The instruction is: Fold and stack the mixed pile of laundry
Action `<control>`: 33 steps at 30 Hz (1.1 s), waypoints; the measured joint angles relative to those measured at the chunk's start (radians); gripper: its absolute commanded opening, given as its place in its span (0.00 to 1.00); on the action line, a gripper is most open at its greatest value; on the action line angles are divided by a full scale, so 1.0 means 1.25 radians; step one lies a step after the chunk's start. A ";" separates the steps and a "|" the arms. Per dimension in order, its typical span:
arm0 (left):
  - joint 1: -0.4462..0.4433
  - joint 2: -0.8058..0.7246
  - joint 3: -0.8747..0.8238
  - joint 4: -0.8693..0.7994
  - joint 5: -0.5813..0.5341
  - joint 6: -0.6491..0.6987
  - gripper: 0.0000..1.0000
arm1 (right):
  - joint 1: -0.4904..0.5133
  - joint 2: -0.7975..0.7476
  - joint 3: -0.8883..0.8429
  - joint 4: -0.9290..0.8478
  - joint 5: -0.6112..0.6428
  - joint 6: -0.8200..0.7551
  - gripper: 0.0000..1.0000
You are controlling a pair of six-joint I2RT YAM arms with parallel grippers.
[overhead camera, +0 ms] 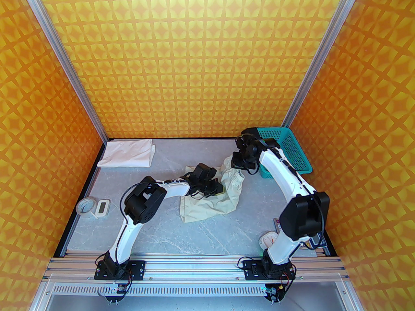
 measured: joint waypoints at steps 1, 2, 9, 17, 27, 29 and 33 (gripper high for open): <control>-0.002 0.016 0.022 -0.002 0.005 0.000 0.01 | 0.000 0.002 0.002 0.000 0.000 0.000 0.10; -0.003 0.029 0.039 -0.005 0.009 0.000 0.01 | 0.000 0.002 0.002 0.000 0.000 0.000 0.11; -0.007 0.038 0.041 0.005 0.016 0.000 0.04 | 0.006 0.004 0.002 -0.001 0.001 0.001 0.11; 0.023 -0.174 -0.191 0.027 -0.011 0.026 0.04 | 0.015 0.003 0.002 -0.004 0.028 0.001 0.11; 0.240 -0.437 -0.453 0.034 -0.034 0.138 0.04 | 0.102 0.003 0.012 -0.035 0.130 0.038 0.13; 0.282 -0.463 -0.500 0.010 -0.044 0.164 0.04 | 0.125 0.003 0.028 -0.049 0.154 0.052 0.14; 0.310 -0.484 -0.547 -0.066 -0.078 0.225 0.03 | 0.171 0.007 0.071 -0.070 0.202 0.080 0.14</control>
